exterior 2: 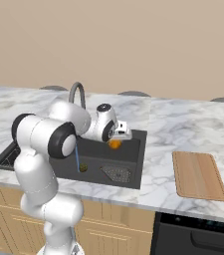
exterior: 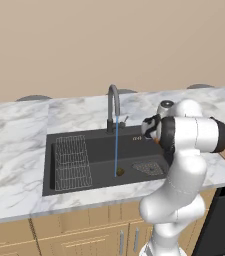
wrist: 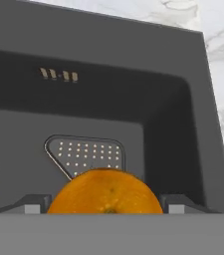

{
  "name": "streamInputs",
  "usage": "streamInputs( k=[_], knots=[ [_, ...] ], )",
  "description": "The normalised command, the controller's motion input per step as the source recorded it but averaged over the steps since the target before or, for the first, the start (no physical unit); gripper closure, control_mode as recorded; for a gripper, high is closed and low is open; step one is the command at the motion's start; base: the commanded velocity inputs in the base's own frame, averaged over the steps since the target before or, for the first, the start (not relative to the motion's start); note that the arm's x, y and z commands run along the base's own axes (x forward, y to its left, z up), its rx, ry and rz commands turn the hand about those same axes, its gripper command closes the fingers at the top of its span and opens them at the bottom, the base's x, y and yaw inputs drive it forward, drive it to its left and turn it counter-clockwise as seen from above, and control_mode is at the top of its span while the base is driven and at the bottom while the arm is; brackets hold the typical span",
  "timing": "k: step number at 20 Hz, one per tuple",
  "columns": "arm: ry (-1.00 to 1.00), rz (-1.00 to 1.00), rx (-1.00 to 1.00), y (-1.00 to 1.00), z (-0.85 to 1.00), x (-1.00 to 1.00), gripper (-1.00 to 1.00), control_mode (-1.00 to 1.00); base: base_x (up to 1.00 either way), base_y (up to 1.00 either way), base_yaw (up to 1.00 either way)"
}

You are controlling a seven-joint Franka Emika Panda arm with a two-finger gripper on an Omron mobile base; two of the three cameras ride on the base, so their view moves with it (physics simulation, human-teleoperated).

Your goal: Pick the orange, kiwi from the sink and place them on the cutting board to airdry. Then turn off the sink faucet.

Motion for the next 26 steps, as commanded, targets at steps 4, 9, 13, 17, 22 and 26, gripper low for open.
streamInputs(
  k=[4,9,13,17,22,26],
  knots=[
    [0.0,0.0,-0.07,-0.12,0.55,-0.06,1.0,-1.0,0.0,0.0,0.0],
    [0.0,0.0,-0.08,-0.15,0.47,-0.1,1.0,-1.0,0.0,0.0,0.0],
    [-0.01,-0.02,-0.07,-0.26,0.36,-0.21,1.0,-1.0,0.0,0.0,0.0],
    [0.0,-0.03,-0.04,-0.29,0.3,-0.19,1.0,-1.0,0.0,0.0,0.0],
    [0.0,-0.06,0.0,-0.28,0.19,-0.22,1.0,-1.0,0.0,0.0,0.0],
    [0.0,-0.09,0.01,-0.32,0.07,-0.33,1.0,-1.0,0.0,0.0,0.0]
  ],
)
